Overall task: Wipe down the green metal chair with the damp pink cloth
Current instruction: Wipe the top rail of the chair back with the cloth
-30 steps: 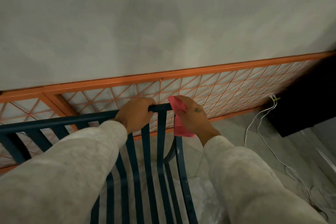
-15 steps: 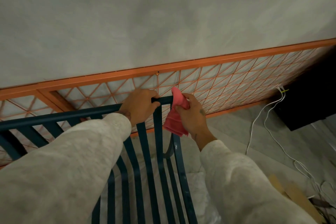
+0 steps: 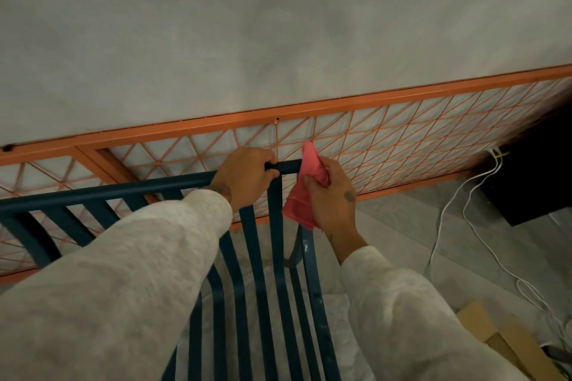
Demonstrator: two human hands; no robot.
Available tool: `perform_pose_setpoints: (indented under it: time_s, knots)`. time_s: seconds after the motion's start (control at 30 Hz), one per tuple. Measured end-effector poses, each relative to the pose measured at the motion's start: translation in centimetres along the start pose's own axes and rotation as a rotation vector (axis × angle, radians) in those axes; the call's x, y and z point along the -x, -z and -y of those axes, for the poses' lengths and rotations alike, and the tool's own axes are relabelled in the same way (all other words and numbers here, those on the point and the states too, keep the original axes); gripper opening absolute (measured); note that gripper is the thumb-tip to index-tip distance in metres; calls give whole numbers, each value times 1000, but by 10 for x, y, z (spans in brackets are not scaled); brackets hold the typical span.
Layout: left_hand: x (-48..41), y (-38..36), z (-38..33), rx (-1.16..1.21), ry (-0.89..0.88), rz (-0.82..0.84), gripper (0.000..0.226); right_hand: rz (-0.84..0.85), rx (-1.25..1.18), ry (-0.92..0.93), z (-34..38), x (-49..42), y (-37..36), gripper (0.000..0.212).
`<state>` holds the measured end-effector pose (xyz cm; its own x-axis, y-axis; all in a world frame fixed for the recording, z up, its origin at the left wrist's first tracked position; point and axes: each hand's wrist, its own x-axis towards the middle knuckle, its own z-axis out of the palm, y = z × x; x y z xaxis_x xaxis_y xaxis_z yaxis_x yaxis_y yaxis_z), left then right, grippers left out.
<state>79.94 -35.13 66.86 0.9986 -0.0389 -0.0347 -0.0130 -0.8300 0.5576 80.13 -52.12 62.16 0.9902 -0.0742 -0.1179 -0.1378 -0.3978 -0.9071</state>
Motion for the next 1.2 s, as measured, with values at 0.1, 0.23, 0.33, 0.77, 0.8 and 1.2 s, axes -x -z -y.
perform_pose_setpoints:
  time_s: [0.1, 0.23, 0.33, 0.77, 0.8, 1.2]
  knots:
    - [2, 2, -1, -28, -17, 13, 27, 64, -37, -116, -21, 2, 7, 33]
    - [1, 3, 0, -75, -28, 50, 25, 24, -201, -255, -38, 7, 39, 45]
    - [4, -6, -5, -137, -127, -3, 24, -19, -121, -212, -50, 21, 54, 43]
    - [-28, -15, -28, -217, -76, 74, 23, 28, 426, 521, -47, 18, -1, 32]
    - [-28, -15, -28, -218, -76, 72, 22, 32, 445, 523, -53, 18, -2, 29]
    - [-24, -15, -30, -185, -48, 35, 21, 5, 460, 603, -40, 14, 2, 23]
